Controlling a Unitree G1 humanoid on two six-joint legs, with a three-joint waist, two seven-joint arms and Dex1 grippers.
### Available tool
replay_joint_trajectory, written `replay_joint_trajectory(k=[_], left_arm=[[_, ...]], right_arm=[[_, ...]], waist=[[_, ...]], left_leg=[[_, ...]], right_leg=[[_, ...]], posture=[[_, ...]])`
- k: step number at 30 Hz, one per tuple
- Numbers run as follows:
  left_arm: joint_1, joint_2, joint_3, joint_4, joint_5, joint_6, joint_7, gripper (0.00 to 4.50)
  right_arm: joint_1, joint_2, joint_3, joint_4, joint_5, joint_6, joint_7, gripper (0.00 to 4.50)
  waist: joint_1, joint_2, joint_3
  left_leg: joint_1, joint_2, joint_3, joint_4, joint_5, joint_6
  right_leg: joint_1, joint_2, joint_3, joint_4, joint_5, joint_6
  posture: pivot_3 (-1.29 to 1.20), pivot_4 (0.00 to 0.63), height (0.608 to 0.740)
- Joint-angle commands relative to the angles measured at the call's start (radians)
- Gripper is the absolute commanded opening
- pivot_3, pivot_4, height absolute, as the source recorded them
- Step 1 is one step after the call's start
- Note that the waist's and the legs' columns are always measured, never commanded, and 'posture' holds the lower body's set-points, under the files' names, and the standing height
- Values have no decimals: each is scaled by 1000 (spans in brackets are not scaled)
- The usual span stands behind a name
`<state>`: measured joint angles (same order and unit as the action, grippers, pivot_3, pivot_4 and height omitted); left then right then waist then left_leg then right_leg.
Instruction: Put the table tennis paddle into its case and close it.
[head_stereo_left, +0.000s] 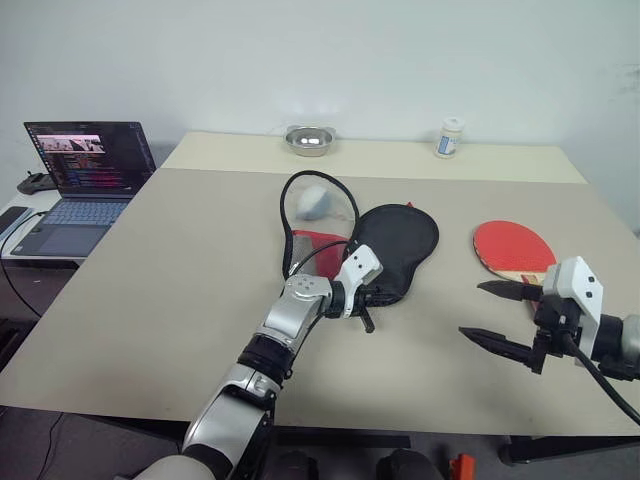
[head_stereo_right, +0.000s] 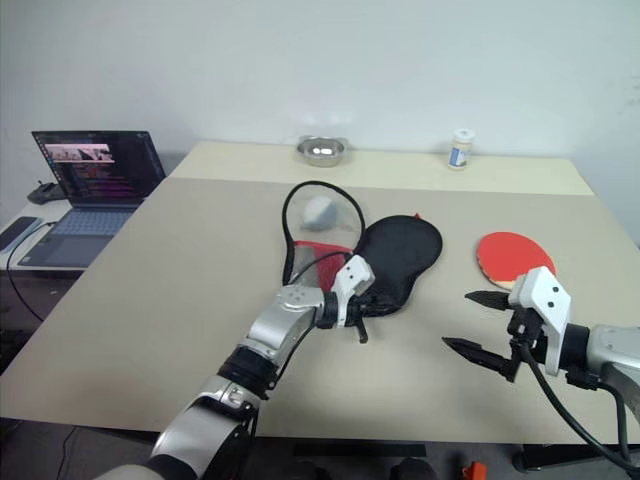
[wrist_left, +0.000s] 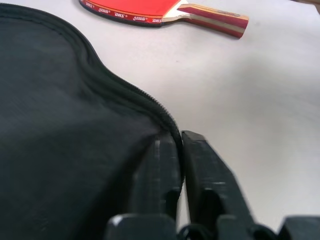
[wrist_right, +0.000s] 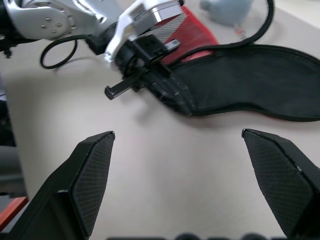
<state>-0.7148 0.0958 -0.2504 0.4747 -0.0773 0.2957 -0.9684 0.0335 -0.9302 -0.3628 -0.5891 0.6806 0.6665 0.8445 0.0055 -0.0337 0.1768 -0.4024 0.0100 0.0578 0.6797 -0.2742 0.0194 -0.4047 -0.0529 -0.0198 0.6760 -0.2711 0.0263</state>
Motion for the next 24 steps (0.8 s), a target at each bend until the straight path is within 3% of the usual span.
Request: replay_joint_trajectory(k=[1,5,11,18,24], left_arm=[[9,32,-4,-99,-13,-17,-19,1834],[42,141,10,-137,-5,-59,-60,3250],[71,264,90,-202,-86,-113,-131,3250],[61,343,217,-258,-209,-59,-142,3250],[121,429,177,-314,-221,-34,-233,3250]], right_arm=[[-51,16,-14,4,15,35,-65,4500],[-105,6,81,15,-97,72,-174,4500],[-183,77,174,44,-92,141,-231,4500],[-342,284,321,183,-148,228,-366,4500],[-491,456,341,406,-196,301,-485,4500]], waist=[[-1,0,0],[-9,1,0],[-6,0,0],[-8,0,0],[-9,0,0]], left_leg=[[0,0,0,0,0,0],[1,1,0,-1,0,0],[1,1,0,0,1,-1],[1,1,0,0,1,-1],[1,1,1,-1,1,-1]], right_leg=[[0,0,0,0,0,0],[0,0,1,1,0,0],[0,0,1,2,0,-1],[0,-1,1,2,0,-1],[-1,-1,1,2,0,-2]], posture=[[0,150,740],[0,150,740],[0,150,740],[0,150,740],[0,150,740]])
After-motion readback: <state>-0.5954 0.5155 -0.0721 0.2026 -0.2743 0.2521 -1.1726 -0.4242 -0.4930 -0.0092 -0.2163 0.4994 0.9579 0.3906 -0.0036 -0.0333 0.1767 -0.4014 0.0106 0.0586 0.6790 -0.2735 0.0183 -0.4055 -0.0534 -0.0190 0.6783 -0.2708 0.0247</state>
